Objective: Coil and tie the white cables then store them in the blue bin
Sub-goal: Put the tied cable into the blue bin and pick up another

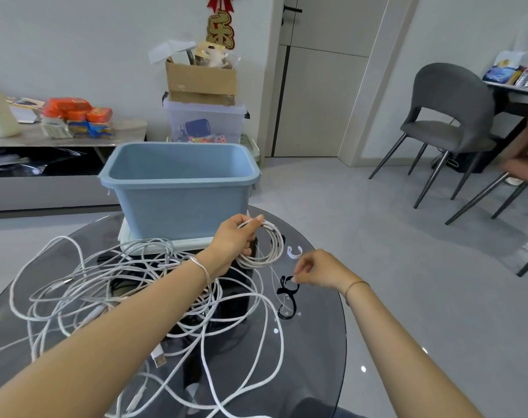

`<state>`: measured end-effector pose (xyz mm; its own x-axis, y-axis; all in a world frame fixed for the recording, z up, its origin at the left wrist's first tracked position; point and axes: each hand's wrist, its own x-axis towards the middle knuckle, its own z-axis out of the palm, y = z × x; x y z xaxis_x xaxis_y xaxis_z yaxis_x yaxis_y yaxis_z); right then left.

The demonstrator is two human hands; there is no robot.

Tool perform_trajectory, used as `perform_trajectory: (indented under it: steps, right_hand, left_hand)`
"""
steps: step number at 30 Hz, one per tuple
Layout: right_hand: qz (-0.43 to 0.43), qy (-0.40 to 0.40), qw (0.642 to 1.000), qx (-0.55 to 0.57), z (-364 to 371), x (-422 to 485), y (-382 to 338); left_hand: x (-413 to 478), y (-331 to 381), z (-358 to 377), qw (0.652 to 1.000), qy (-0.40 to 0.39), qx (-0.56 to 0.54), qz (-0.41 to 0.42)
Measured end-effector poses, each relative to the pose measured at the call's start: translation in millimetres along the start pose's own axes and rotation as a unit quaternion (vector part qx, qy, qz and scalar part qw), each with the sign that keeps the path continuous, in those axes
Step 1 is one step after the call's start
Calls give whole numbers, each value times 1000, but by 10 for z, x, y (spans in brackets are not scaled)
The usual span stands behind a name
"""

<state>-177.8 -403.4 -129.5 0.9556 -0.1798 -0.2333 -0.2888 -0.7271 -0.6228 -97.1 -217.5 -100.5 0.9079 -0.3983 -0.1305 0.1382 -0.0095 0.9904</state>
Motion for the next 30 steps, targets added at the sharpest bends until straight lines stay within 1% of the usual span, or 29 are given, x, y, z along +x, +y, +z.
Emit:
perform_trajectory:
  steps: [3, 5, 8, 10, 12, 13, 16, 19, 25, 30]
  right_hand:
    - [10, 29, 995, -95, 131, 26, 1]
    - [13, 69, 991, -113, 187, 40, 16]
    - [-9, 172, 984, -49, 109, -24, -60]
    - [-53, 253, 966, 15, 26, -122, -195]
    - [-102, 297, 947, 74, -11, -234, -373]
    - [-122, 301, 940, 106, -2, -291, -479]
    - [-157, 277, 927, 200, 91, -436, -758]
    - [-183, 258, 913, 259, 227, -561, -968]
    - [-193, 197, 904, 327, 524, -775, -1270]
    - [-169, 130, 897, 387, 627, -884, -1450]
  left_hand:
    - [-57, 18, -12, 1000, 4, 2, 2]
    - [-119, 43, -40, 1000, 3, 4, 6]
    - [-245, 109, -101, 1000, -5, 3, 19]
    - [-372, 159, -158, 999, -12, 0, 31]
    - [-514, 196, -231, 999, -21, -1, 46]
    - [-598, 216, -281, 998, -25, 0, 53]
    - [-850, 226, -438, 997, -35, 1, 69]
    - [-1093, 196, -576, 994, -47, 8, 94]
    - [-1403, 107, -763, 986, -79, 29, 142]
    - [-1472, -14, -859, 982, -87, 44, 164]
